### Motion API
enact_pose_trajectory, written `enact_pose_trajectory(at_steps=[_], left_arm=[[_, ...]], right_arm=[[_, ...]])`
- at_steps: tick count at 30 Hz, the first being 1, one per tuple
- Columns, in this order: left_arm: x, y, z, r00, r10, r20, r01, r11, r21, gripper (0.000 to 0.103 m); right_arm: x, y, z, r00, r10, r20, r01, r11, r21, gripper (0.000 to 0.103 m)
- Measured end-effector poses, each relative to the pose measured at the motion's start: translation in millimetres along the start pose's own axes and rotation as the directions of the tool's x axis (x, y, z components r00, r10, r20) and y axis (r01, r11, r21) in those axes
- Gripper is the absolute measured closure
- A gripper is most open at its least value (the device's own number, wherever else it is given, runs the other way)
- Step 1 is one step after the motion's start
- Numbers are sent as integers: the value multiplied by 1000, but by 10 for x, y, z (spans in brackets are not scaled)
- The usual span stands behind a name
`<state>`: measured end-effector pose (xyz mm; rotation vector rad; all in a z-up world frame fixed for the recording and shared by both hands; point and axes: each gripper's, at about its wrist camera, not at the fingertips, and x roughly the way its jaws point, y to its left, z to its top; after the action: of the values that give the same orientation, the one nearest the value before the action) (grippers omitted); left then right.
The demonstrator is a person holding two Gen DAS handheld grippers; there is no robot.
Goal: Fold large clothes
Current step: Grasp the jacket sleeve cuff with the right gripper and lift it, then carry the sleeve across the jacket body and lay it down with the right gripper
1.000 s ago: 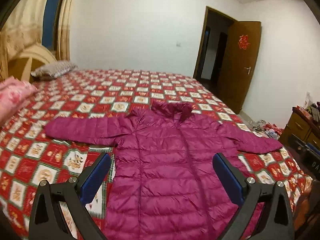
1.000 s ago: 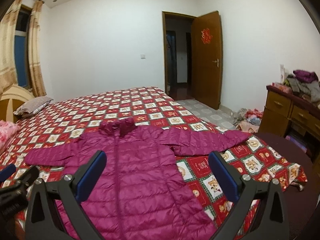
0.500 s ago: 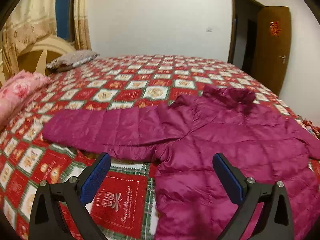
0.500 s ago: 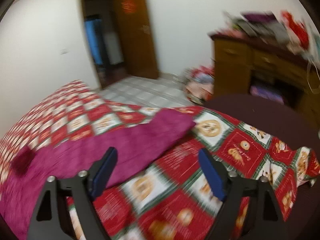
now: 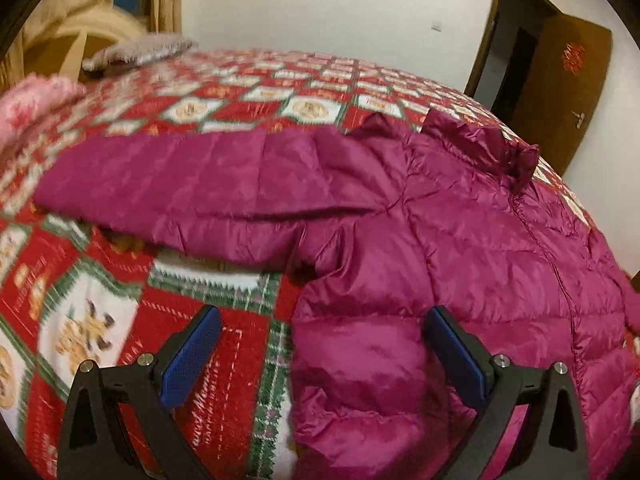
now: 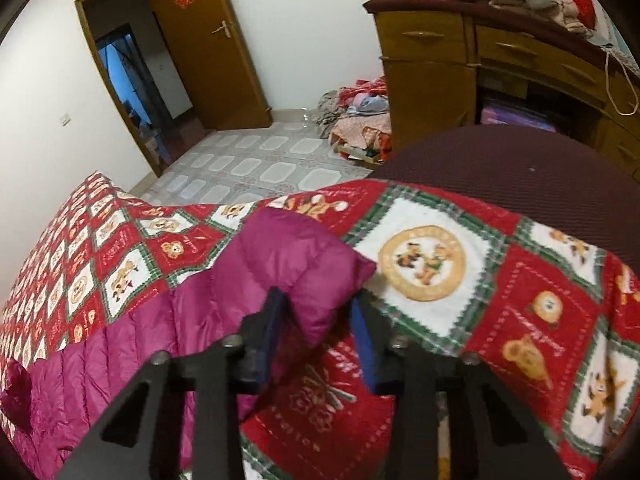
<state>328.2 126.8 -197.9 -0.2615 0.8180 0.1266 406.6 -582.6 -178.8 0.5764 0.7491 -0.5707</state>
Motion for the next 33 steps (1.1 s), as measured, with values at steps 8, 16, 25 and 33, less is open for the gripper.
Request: enact_pose_trajectory(at_steps=[8, 16, 25, 33], left_arm=[[29, -40, -15, 1000, 20, 2, -20, 1000, 8, 1], [29, -5, -19, 1000, 2, 7, -2, 1000, -6, 1], [8, 72, -30, 999, -34, 18, 34, 999, -33, 1], [2, 93, -35, 998, -50, 28, 52, 998, -45, 1]], right_arm=[[-200, 218, 119, 997, 50, 65, -44, 994, -97, 93], [-1240, 1190, -38, 948, 271, 168, -194, 908, -370, 93], [-2060, 2490, -1052, 858, 512, 47, -375, 686, -623, 93], [-2148, 3222, -2060, 787, 604, -125, -492, 494, -717, 93]])
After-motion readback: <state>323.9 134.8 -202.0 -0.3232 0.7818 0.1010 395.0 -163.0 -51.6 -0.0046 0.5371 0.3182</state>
